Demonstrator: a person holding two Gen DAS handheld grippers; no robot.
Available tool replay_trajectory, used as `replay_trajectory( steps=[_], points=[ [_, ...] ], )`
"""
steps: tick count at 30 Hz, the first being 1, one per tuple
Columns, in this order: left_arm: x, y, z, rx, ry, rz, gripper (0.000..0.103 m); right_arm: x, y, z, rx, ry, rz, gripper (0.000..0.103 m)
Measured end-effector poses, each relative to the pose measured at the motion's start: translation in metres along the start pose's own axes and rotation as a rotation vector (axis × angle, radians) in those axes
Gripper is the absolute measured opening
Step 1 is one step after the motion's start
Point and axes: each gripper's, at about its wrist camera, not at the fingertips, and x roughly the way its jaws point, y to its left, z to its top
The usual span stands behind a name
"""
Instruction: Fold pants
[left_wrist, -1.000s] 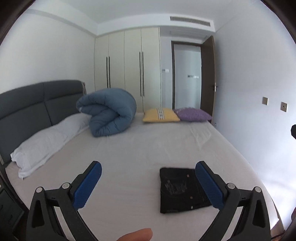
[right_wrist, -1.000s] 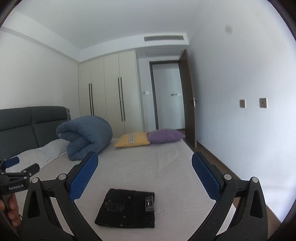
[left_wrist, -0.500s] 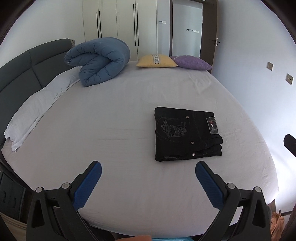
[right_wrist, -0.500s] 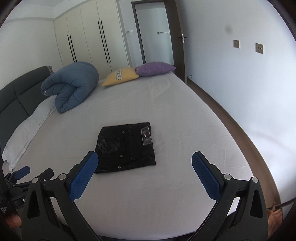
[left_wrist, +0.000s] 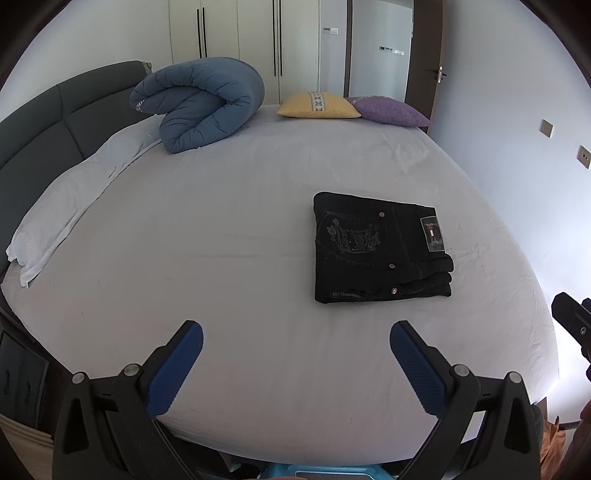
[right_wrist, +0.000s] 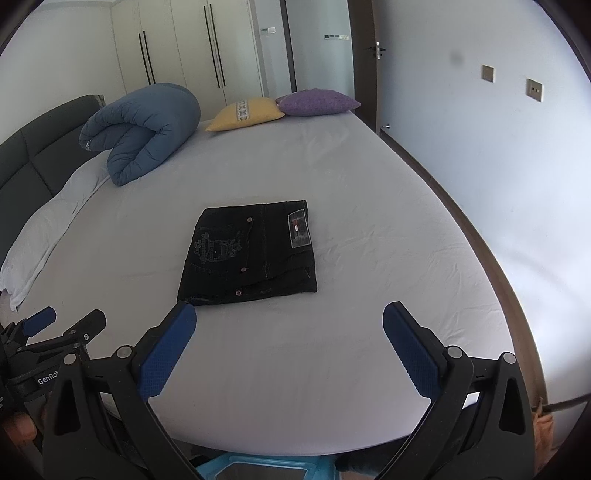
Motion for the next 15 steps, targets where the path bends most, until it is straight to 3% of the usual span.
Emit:
replay_trajectory(
  steps=[15],
  points=[
    [0.0031, -0.0047, -0.0027, 0.009, 0.015, -0.003, 0.103, -0.0044, 0.0084, 0.0002, -0.022, 0.024, 0.001, 0.103]
  ],
)
